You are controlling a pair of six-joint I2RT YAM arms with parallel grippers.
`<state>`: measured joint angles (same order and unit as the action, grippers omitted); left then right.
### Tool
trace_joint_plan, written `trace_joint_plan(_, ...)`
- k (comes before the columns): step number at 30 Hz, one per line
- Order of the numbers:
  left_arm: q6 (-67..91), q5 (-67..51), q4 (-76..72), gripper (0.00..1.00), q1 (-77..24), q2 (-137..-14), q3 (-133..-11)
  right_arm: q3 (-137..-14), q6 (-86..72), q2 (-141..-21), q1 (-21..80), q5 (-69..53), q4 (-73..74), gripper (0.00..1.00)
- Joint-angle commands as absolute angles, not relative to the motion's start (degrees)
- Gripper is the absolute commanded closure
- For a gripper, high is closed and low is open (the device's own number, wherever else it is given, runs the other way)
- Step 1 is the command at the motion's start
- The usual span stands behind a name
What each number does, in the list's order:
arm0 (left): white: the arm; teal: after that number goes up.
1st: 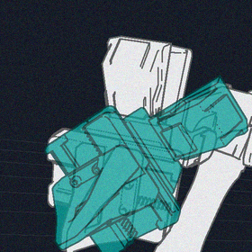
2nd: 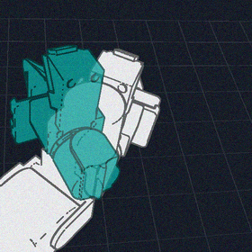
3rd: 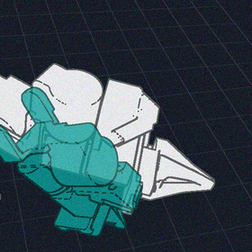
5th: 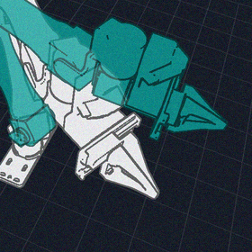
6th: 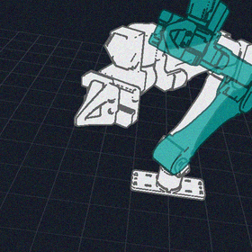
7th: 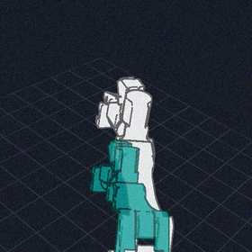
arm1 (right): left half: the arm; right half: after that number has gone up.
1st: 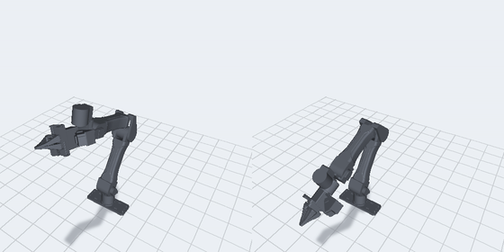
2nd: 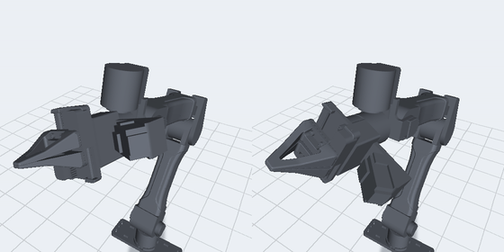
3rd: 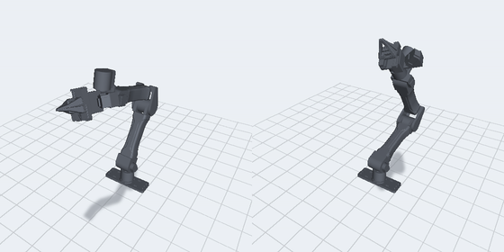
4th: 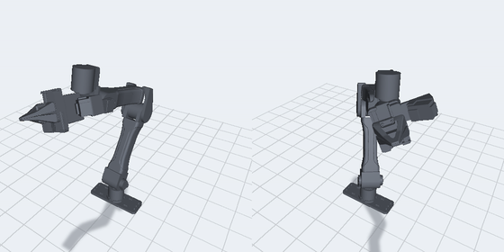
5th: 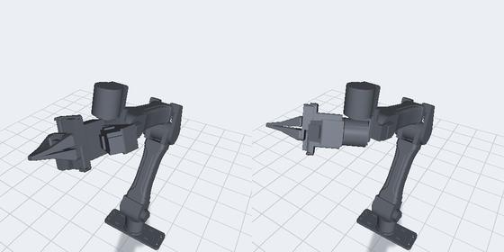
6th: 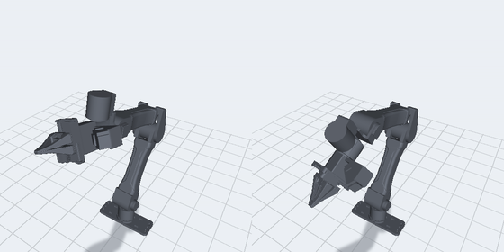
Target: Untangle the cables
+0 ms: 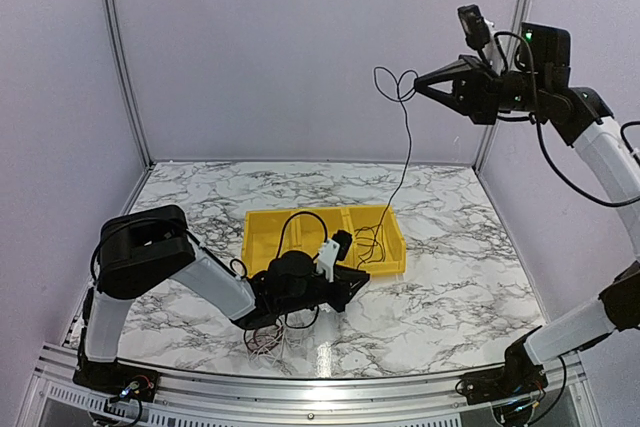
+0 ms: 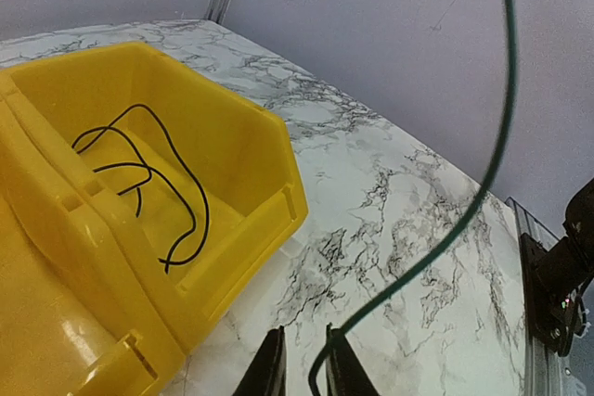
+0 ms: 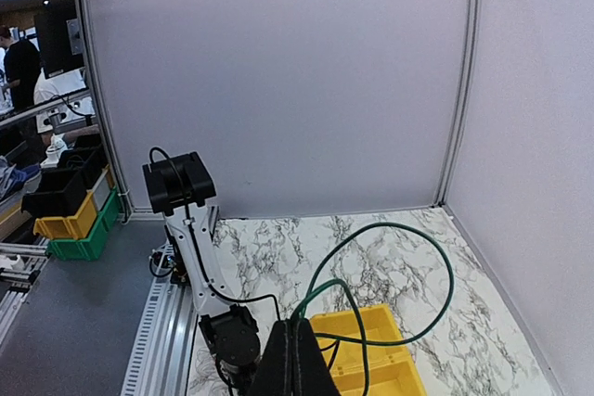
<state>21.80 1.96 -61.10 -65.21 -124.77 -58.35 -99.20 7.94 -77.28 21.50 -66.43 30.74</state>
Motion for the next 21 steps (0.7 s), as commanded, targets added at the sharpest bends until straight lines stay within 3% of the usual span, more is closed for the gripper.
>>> trace_joint_plan(1, 22.4, 4.2, -64.2, 0.78, -66.0, -116.8, -53.9, -95.9, 9.2, -76.2, 20.8, -62.8, 29.4, 1.0)
trace_joint_plan(7, 21.3, 8.3, -64.2, 0.55, -66.4, -105.4, -45.1, -87.9, 14.5, -74.0, 21.1, -60.0, 32.1, 1.0)
trace_joint_plan(13, 26.5, 12.1, -62.5, 0.46, -65.8, -95.2, -43.0, -82.5, 20.9, -72.7, 24.4, -55.7, 36.6, 1.0)
trace_joint_plan(21, 44.1, 10.2, -53.0, 0.44, -64.7, -93.7, -52.2, -78.3, 24.7, -71.2, 30.8, -47.9, 36.9, 1.0)
